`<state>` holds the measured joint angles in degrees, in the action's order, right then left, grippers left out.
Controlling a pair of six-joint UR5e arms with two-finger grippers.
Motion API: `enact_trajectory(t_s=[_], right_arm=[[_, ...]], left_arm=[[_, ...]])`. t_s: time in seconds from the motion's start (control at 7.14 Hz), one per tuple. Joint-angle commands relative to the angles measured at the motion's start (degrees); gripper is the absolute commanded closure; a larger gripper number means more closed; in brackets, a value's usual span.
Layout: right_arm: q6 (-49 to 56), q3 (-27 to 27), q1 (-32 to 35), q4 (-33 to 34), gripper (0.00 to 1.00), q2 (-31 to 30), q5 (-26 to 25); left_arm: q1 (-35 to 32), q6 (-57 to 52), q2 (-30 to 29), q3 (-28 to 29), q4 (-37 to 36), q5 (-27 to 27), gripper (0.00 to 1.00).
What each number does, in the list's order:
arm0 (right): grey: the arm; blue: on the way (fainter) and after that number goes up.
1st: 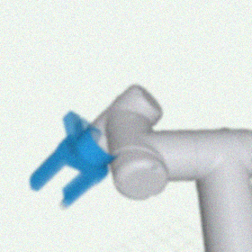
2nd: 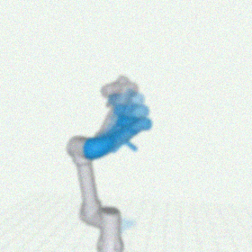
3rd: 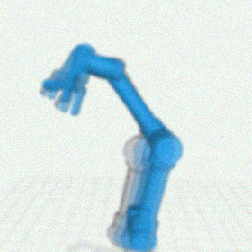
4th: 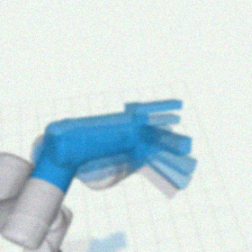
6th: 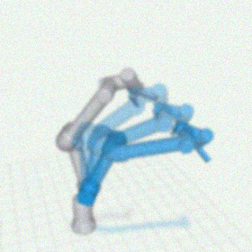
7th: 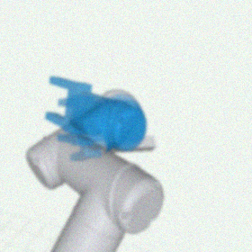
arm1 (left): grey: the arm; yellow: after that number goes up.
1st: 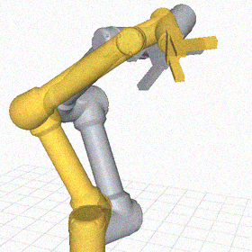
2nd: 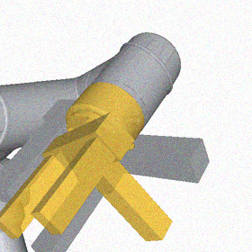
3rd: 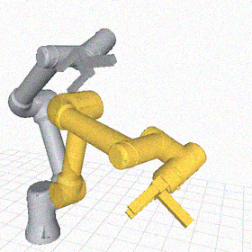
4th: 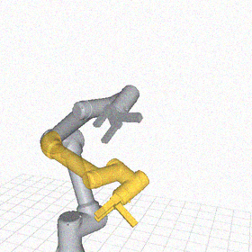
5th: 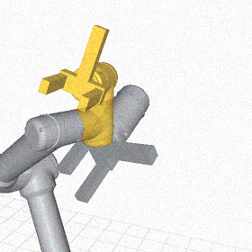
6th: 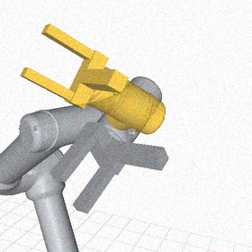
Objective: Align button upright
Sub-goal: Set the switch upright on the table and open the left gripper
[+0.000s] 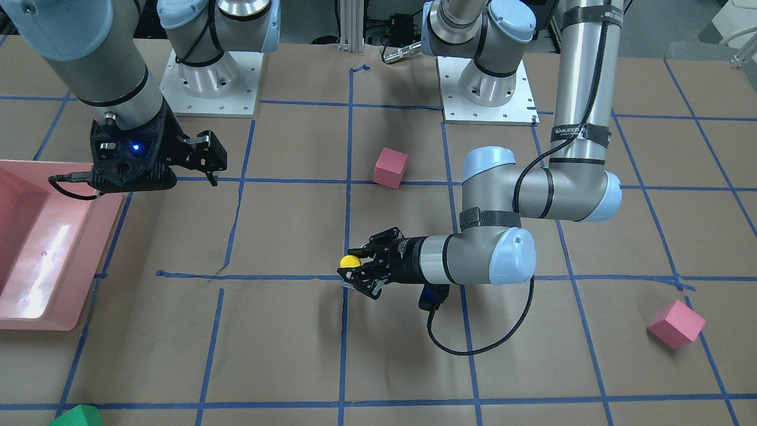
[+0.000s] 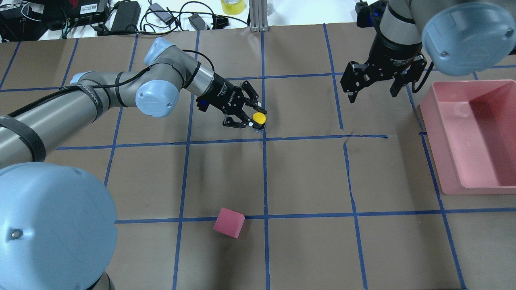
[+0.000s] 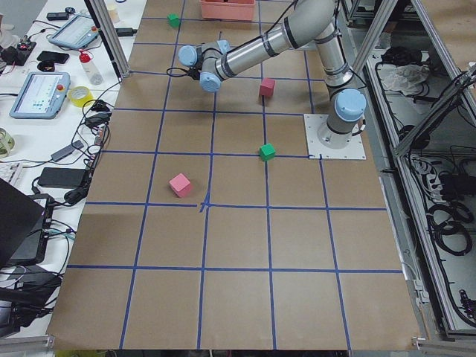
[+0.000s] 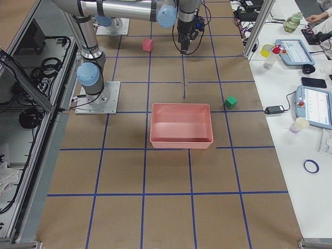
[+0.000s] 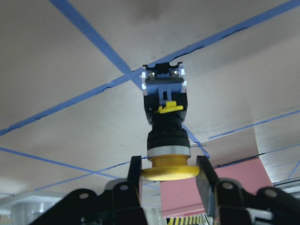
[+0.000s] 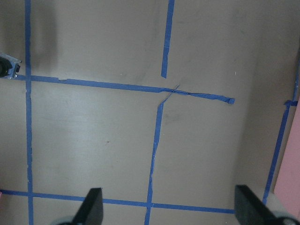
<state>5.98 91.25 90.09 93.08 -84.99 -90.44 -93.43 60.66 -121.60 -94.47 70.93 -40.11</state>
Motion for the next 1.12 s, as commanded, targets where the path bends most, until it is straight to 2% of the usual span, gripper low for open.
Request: enact_trajectory(t_s=[0.0, 0.28, 0.42, 0.56, 0.7, 0.84, 0.98], right_arm=[[0.0, 0.1, 0.0, 0.0, 0.0, 0.0, -0.1], [0.1, 0.1, 0.0, 0.0, 0.0, 0.0, -0.1], [0.0, 0.1, 0.0, -0.1, 0.0, 0.0, -0.1], [0.1, 0.1, 0.0, -0.1, 0.0, 0.0, -0.1], [0.1, 0.1, 0.0, -0.1, 0.0, 0.0, -0.1], [0.1, 0.1, 0.0, -0.1, 0.0, 0.0, -0.1], [0.1, 0.1, 0.0, -0.1, 0.0, 0.0, -0.1]], left_arm=[[0.0, 1.0, -0.2, -0.7, -0.1, 1.9, 1.0], [0.0, 0.7, -0.8, -0.8, -0.3, 1.7, 1.0], [0.0, 0.6, -1.4, -1.1, -0.4, 1.5, 0.88], [0.0, 0.4, -1.7, -1.8, -0.4, 1.5, 0.48], [0.0, 0.2, -1.8, -2.5, -2.3, 1.4, 0.2], [0.0, 0.2, -1.7, -2.6, -2.4, 1.5, 0.0], [0.0, 0.2, -1.1, -2.2, -2.5, 1.5, 0.0]])
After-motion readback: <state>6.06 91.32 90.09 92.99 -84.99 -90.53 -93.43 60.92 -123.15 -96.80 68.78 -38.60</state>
